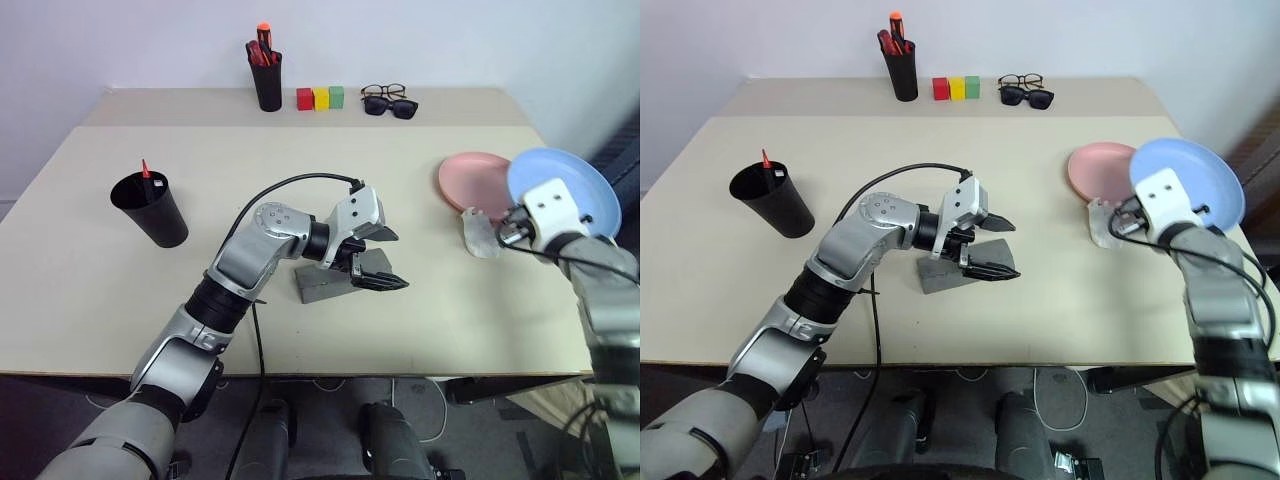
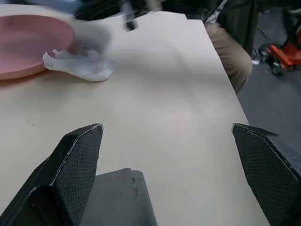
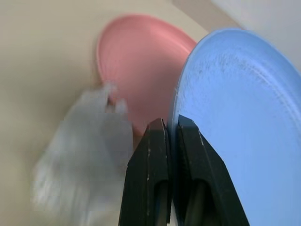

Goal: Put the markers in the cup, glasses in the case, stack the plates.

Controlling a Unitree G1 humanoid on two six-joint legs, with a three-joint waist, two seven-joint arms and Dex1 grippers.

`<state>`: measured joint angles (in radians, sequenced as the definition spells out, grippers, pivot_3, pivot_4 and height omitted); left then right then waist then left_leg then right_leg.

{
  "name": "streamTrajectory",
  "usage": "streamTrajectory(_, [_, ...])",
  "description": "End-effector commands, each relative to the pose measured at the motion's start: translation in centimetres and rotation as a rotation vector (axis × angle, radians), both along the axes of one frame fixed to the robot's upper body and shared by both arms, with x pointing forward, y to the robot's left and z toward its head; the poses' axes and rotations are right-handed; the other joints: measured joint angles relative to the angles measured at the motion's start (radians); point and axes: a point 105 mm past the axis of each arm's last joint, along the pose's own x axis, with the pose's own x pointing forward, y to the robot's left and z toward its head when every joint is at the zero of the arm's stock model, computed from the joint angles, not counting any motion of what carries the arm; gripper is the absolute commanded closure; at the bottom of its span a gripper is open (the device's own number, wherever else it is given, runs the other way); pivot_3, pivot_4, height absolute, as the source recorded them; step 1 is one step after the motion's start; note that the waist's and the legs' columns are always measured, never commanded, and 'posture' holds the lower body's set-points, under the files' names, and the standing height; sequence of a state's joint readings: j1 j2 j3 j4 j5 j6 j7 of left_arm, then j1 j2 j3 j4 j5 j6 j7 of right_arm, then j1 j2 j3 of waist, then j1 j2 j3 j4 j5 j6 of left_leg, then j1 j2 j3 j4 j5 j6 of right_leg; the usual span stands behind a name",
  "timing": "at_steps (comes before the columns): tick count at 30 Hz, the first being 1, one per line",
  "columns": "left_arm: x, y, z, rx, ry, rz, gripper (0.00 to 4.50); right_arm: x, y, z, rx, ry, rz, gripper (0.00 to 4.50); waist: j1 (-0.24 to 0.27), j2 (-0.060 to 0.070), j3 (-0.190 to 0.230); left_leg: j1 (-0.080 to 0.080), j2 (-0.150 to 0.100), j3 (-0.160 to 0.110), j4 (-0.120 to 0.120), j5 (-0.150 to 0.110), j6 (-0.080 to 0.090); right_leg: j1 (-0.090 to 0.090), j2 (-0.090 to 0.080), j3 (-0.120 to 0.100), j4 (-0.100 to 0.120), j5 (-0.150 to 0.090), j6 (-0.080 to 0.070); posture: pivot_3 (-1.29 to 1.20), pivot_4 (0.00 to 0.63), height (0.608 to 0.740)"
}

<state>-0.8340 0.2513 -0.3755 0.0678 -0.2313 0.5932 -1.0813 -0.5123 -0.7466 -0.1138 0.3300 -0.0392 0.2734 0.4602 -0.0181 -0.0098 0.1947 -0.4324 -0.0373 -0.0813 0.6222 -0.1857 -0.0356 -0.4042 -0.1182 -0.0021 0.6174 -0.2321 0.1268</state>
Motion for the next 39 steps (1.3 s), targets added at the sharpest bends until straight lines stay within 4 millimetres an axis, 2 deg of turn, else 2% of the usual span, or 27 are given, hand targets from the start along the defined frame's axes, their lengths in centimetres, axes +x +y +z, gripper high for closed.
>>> streamTrajectory(1, [-0.3,0.3,1.2,-0.041,-0.024,0.035,0.0,3.2,0.5,1.7,-0.066,-0.056,0.057,4.46,-0.005,0.001,0.001,0.001,0.0,0.0,0.0,0.0,0.0,0.0,0.0,0.0,0.0,0.001,0.002,0.0,0.15,0.739])
streamTrajectory(5, [-0.3,1.2,1.1,-0.047,-0.022,0.101,0.0,5.9,2.0,2.5,-0.076,-0.052,0.093,4.46,-0.006,0.002,0.002,0.002,0.0,0.0,-0.002,0.0,0.0,0.0,0.001,0.001,0.001,0.002,0.003,0.0,0.15,0.739])
streamTrajectory(6, [-0.3,1.4,1.2,-0.05,-0.019,0.116,0.0,6.3,2.3,2.6,-0.079,-0.054,0.094,3.8,-0.006,0.002,0.002,0.002,0.0,0.0,-0.004,0.0,-0.001,0.0,0.001,0.001,0.001,0.002,0.003,0.0,0.15,0.739])
streamTrajectory(7, [-0.4,1.5,1.2,-0.052,-0.017,0.128,0.0,6.5,2.5,2.7,-0.083,-0.055,0.094,3.52,-0.004,0.002,0.002,0.003,0.0,0.0,-0.005,0.001,-0.001,0.0,0.001,0.001,0.0,0.002,0.004,0.0,0.15,0.739])
streamTrajectory(11, [-0.5,1.9,1.2,-0.057,-0.009,0.161,0.0,6.9,2.9,4.0,-0.05,-0.1,0.105,1.5,0.004,0.002,0.002,0.003,0.0,-0.001,-0.008,0.001,-0.002,0.0,0.001,0.001,0.0,0.001,0.004,0.0,0.15,0.739])
streamTrajectory(13, [-0.5,2.0,1.2,-0.06,-0.004,0.173,0.0,6.6,2.6,4.6,0.021,-0.115,0.124,1.5,0.003,0.002,0.002,0.003,-0.001,-0.001,-0.008,0.001,-0.002,0.0,0.001,0.001,0.0,0.001,0.004,0.0,0.15,0.739])
streamTrajectory(16, [-0.5,2.1,1.0,-0.061,0.001,0.181,0.0,5.3,1.5,4.4,0.113,-0.113,0.145,1.5,0.001,0.002,0.002,0.004,-0.001,-0.001,-0.008,0.001,-0.002,0.0,0.001,0.001,0.0,0.001,0.005,0.0,0.15,0.739])
streamTrajectory(19, [-0.4,2.0,1.0,-0.064,0.008,0.179,0.0,2.9,0.7,3.0,0.176,-0.082,0.153,1.5,0.006,0.002,0.001,0.005,-0.001,-0.002,-0.008,0.001,-0.002,0.003,0.001,0.0,0.001,0.001,0.005,0.0,0.15,0.739])
streamTrajectory(23, [-0.3,1.8,1.0,-0.065,0.013,0.164,0.0,-0.6,0.7,0.4,0.242,-0.01,0.119,1.5,0.003,0.003,0.001,0.006,-0.001,-0.001,-0.007,0.001,-0.002,0.004,0.001,0.001,0.001,0.001,0.005,0.0,0.15,0.739])
streamTrajectory(26, [-0.2,1.5,1.0,-0.064,0.012,0.152,0.0,-2.1,1.0,-1.0,0.289,0.031,0.078,1.5,-0.006,0.004,0.001,0.008,0.0,0.0,-0.006,0.001,-0.002,0.003,0.001,0.002,0.002,0.001,0.005,0.0,0.15,0.739])
streamTrajectory(30, [-0.1,1.2,1.2,-0.064,0.011,0.133,0.0,-2.7,1.8,-2.9,0.344,0.076,0.043,1.5,-0.009,0.004,0.001,0.01,0.0,-0.001,-0.006,0.002,-0.001,0.004,0.001,0.002,0.002,0.0,0.0,0.0,0.15,0.739])
streamTrajectory(38, [0.0,1.7,1.3,-0.055,0.004,0.139,0.0,-2.0,1.7,-6.2,0.391,0.157,-0.019,1.5,0.007,0.004,0.001,0.008,-0.001,-0.001,-0.006,0.002,-0.001,0.005,0.001,0.002,0.0,0.0,0.001,0.0,0.15,0.739])
streamTrajectory(39, [0.0,1.7,1.3,-0.055,0.004,0.141,0.0,-1.9,1.6,-6.6,0.398,0.165,-0.03,1.73,0.005,0.004,0.001,0.008,-0.001,-0.001,-0.006,0.002,-0.001,0.005,0.001,0.002,0.0,0.001,0.003,0.0,0.15,0.739])
